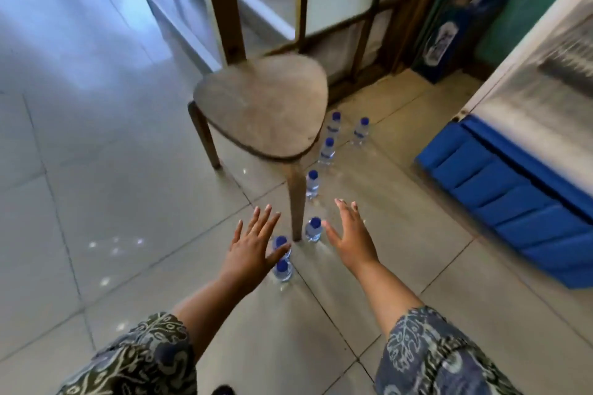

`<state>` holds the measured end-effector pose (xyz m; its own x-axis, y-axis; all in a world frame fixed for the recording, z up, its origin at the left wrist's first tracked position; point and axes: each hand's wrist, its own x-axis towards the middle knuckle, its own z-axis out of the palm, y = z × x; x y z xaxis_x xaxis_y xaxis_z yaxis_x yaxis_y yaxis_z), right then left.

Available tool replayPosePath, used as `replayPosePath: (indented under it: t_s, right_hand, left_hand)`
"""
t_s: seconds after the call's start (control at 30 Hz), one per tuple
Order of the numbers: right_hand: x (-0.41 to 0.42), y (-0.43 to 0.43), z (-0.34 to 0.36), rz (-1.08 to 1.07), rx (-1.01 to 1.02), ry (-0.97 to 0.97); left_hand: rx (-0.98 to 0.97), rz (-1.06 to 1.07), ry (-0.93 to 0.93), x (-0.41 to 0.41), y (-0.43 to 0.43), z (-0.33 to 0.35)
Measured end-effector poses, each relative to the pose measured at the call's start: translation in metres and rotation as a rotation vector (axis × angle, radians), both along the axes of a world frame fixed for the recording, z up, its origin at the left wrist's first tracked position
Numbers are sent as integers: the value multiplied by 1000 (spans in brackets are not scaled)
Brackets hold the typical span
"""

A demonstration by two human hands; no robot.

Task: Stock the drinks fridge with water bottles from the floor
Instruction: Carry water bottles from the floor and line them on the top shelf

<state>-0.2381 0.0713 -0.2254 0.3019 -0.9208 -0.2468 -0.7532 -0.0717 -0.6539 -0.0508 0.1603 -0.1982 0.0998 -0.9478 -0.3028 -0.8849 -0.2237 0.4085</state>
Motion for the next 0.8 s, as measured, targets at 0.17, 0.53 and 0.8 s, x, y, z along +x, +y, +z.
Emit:
replayPosePath:
  t_s: [0.17, 0.53, 0.8]
  right_hand:
    - [1, -30, -201, 56, -31, 42]
    - [29, -83, -290, -86, -12, -250]
    - [36, -86, -322, -148, 113, -303]
  left_hand:
    - [-157, 92, 72, 7, -38, -183]
    - [-539, 496, 543, 52, -72, -261]
    - [-82, 582, 836, 110, -79, -316]
